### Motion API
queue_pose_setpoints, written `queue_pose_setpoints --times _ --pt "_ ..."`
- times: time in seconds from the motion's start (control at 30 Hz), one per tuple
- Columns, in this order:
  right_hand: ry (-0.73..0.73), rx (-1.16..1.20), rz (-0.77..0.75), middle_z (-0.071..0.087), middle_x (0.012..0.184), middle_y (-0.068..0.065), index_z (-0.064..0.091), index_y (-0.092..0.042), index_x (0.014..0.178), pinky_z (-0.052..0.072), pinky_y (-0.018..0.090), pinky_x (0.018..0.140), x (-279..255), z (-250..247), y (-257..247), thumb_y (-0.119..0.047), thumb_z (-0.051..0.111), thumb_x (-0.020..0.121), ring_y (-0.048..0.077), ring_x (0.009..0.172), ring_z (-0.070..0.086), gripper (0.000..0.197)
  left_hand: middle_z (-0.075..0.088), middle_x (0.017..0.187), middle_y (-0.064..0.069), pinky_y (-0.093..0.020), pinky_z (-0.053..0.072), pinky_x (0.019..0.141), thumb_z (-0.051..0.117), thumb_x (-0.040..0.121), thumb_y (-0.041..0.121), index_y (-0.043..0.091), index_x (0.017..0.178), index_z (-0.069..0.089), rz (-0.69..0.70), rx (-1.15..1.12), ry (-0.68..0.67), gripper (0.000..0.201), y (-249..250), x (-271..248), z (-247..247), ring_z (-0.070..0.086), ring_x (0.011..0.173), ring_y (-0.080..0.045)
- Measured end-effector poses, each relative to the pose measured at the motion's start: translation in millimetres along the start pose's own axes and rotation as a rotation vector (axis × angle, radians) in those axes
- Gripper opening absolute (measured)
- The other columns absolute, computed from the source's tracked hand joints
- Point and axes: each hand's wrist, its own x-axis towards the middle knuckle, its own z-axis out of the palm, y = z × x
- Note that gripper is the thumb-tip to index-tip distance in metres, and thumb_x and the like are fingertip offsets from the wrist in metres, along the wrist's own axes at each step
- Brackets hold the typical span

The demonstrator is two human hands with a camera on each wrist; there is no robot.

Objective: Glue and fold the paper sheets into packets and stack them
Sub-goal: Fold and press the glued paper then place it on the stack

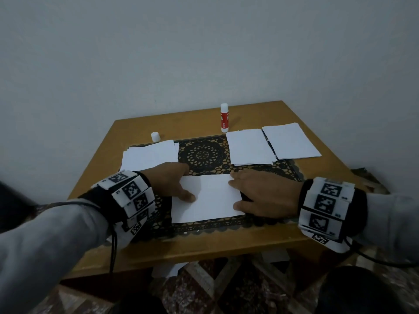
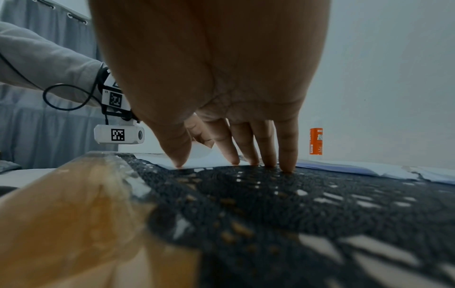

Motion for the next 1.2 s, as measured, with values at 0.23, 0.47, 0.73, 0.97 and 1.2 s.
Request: queue_pose_setpoints --times 0.23,0.47,0.73,0.97,1.2 --pt "0.226 0.309 0.114 0.052 0.138 0.003 0.038 -0.015 0.142 0.041 0.034 0.101 8 -10 9 -0.042 0.056 0.092 0.021 0.123 0.049 0.059 0.056 0.088 0.007 -0.018 0.035 0.064 0.064 0.086 0.017 0.022 0.089 0.051 0.092 -0.28 0.387 0.014 -20 -26 -5 0.053 0.086 -0.016" --pt "0.15 1.075 0.096 0.071 0.081 0.018 0.062 0.0 0.085 0.056 0.031 0.056 51 -37 -17 -0.011 0.061 0.092 0.026 0.067 0.068 0.013 0.067 0.089 -0.016 -0.039 0.059 0.067 0.073 0.078 0.002 -0.005 0.095 0.053 0.014 -0.92 0.541 0.027 -66 -53 -24 0.067 0.081 -0.025" --pt "0.069 1.167 0.239 0.061 0.07 0.011 0.057 -0.003 0.083 0.047 0.027 0.053 131 -65 -52 -0.008 0.056 0.094 0.018 0.056 0.057 0.012 0.057 0.114 -0.018 -0.045 0.054 0.072 0.072 0.082 0.01 0.008 0.122 0.043 -0.37 -0.904 0.589 0.049 -123 -15 -17 0.059 0.1 -0.035" --pt "0.041 1.003 0.416 0.059 0.057 0.007 0.049 -0.005 0.068 0.047 0.022 0.039 184 -66 -68 -0.01 0.051 0.097 0.013 0.038 0.055 0.029 0.047 0.129 -0.011 -0.041 0.054 0.078 0.072 0.082 0.017 0.011 0.126 0.053 -0.373 -0.598 0.395 0.048 -143 12 -5 0.052 0.108 -0.029" --pt "0.313 0.892 0.37 0.071 0.098 0.019 0.064 0.002 0.084 0.056 0.048 0.084 189 -62 -68 -0.009 0.065 0.083 0.032 0.088 0.071 0.011 0.046 0.137 -0.012 -0.037 0.039 0.097 0.073 0.08 0.027 0.015 0.123 0.057 -0.366 -0.401 0.349 0.047 -148 14 3 0.045 0.122 -0.027"
